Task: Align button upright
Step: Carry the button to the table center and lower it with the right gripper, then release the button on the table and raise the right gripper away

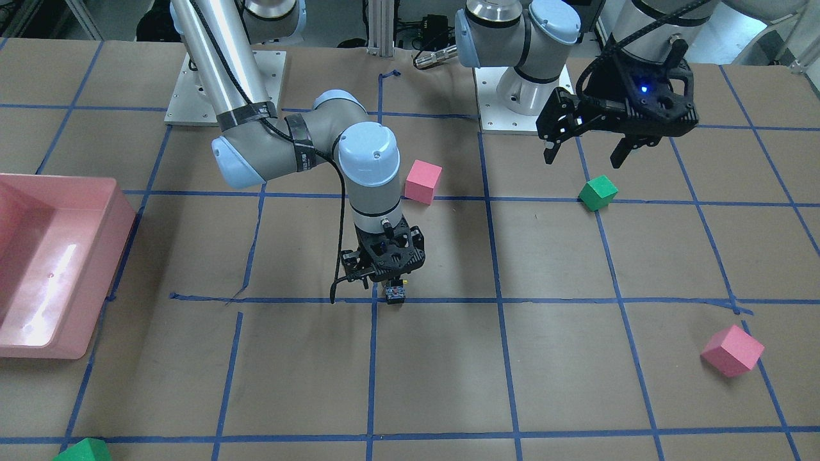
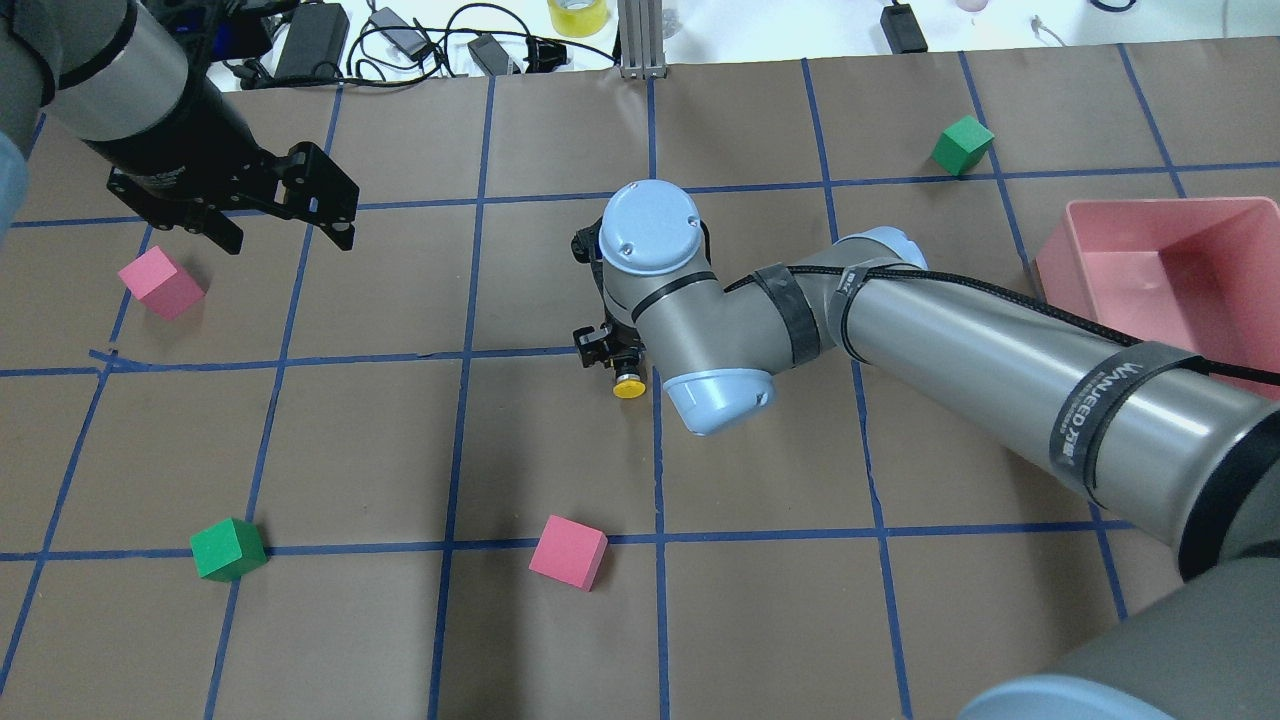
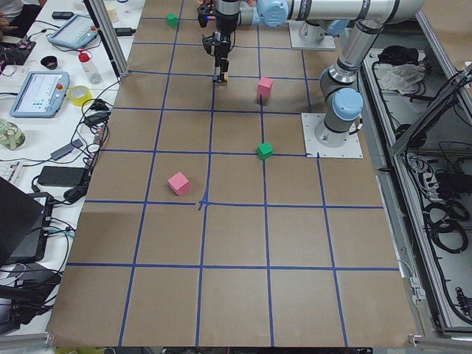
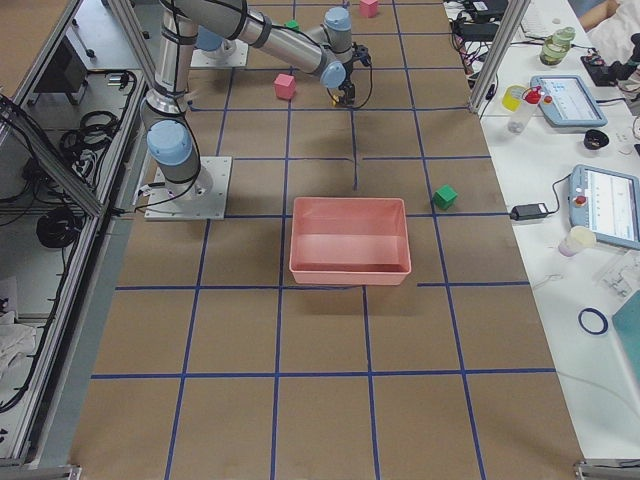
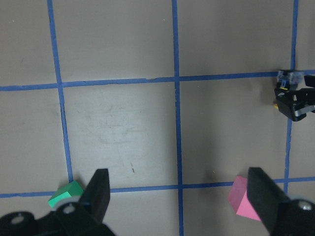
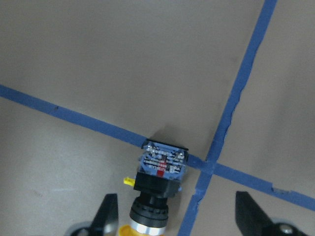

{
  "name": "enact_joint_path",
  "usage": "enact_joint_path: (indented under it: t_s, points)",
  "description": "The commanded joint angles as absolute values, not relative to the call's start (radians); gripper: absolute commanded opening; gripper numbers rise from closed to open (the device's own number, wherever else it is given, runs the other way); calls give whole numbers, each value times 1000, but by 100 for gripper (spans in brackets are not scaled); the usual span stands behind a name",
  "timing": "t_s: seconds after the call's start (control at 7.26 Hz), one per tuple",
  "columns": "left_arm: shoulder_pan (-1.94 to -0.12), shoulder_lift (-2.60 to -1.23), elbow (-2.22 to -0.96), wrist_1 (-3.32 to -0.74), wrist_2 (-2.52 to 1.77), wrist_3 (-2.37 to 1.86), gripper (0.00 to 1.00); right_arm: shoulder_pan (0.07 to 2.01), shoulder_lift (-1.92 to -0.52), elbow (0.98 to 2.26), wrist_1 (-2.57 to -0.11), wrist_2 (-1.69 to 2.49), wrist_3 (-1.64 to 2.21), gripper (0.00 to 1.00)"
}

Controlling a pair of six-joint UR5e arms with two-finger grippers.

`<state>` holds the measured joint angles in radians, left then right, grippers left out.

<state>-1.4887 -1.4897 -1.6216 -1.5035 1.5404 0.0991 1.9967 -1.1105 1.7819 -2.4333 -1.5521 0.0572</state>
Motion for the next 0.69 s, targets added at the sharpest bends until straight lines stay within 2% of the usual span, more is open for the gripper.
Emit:
enact_joint_path:
  t_s: [0.0, 0.55]
  points:
    - [-1491, -1485, -1611, -1482, 1534, 94, 100, 1970, -1182, 1764, -2375, -1555, -21, 100]
    - [-1480, -1493, -1629, -1445, 1448, 117, 100, 1688, -1395, 1654, -1937, -1571, -207, 100]
